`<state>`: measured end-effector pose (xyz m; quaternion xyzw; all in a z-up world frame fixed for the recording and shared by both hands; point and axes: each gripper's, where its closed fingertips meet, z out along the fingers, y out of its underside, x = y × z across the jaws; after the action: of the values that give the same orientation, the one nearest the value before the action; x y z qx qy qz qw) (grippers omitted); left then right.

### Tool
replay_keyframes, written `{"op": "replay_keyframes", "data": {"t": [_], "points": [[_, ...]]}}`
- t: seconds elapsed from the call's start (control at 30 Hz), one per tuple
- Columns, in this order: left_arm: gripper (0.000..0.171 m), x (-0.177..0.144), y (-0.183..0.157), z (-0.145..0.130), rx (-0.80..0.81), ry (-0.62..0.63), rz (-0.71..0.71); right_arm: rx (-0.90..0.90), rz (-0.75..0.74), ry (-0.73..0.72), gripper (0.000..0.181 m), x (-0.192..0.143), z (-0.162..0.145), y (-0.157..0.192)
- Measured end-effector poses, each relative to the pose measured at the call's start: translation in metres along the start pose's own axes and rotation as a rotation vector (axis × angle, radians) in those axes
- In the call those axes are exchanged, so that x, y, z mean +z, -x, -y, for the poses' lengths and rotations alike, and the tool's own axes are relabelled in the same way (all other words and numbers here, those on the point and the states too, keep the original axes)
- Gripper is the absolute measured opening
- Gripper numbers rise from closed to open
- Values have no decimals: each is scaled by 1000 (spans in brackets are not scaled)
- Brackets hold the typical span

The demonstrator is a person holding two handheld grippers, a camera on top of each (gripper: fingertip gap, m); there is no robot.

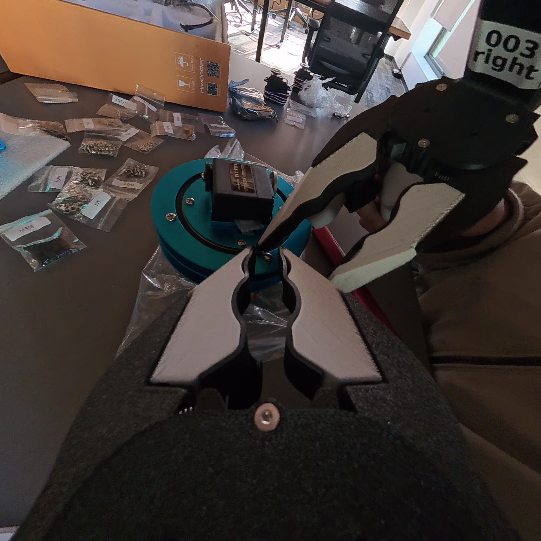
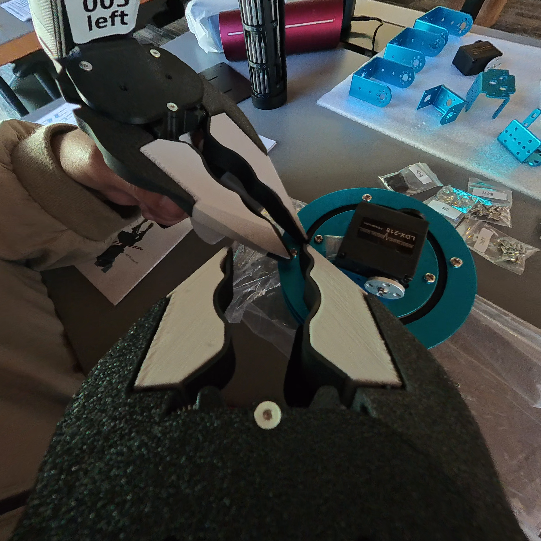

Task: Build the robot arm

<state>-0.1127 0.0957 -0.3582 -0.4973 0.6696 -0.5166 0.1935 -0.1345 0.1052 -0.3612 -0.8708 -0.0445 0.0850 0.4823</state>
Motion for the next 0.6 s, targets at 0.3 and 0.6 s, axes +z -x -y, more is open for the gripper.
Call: {"op": "replay_keyframes", "data": {"t": [0.3, 0.6], "points": [[14, 2, -5, -1, 9, 3, -17, -3, -4, -17, 43, -15, -2, -2], [14, 8, -16, 0, -18, -8, -74, -82, -2, 16, 55, -8, -8, 3]]}}
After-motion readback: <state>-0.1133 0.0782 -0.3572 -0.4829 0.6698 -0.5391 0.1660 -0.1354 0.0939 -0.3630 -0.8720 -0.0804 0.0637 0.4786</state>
